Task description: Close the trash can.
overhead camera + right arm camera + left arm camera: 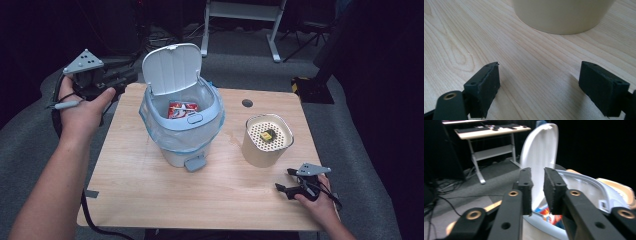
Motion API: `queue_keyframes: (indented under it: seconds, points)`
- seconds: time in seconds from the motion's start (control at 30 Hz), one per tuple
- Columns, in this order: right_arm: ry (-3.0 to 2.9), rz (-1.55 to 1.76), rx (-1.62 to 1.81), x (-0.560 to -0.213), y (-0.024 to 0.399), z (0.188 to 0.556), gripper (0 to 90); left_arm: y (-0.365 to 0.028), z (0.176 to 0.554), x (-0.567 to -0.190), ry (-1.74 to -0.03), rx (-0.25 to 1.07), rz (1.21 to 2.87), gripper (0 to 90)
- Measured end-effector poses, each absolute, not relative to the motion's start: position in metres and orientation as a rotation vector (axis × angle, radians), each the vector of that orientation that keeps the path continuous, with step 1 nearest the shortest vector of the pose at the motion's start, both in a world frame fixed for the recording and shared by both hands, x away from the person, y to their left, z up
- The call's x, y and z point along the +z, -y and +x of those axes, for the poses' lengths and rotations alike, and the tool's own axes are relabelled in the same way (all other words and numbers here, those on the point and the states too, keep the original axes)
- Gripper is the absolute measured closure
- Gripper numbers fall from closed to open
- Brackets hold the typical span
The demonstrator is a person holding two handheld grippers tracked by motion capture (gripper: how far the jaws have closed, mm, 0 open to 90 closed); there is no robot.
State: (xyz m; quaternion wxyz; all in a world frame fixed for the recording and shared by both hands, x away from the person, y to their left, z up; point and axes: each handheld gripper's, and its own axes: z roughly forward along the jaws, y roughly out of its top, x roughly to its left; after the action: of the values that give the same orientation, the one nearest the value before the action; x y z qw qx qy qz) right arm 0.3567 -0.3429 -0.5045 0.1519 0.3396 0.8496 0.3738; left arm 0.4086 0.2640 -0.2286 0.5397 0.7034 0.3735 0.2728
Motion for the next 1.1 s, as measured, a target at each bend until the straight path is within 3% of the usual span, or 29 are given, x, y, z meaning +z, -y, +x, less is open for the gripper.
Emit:
queue_keyframes:
  seconds: [0.33,0.5,1.1]
  points:
    - [-2.438,0.975,1.073,-0.504,0.343,0.357,17.2,-0.264,0.443,-0.222,-0.962,0.702,1.679,86.7]
    - [-2.437,0.977,1.077,-0.505,0.343,0.357,17.2,-0.260,0.455,-0.223,-0.955,0.648,1.665,88.1]
    - [-2.439,0.974,1.076,-0.505,0.343,0.357,17.2,-0.250,0.445,-0.230,-0.854,0.539,1.702,77.4]
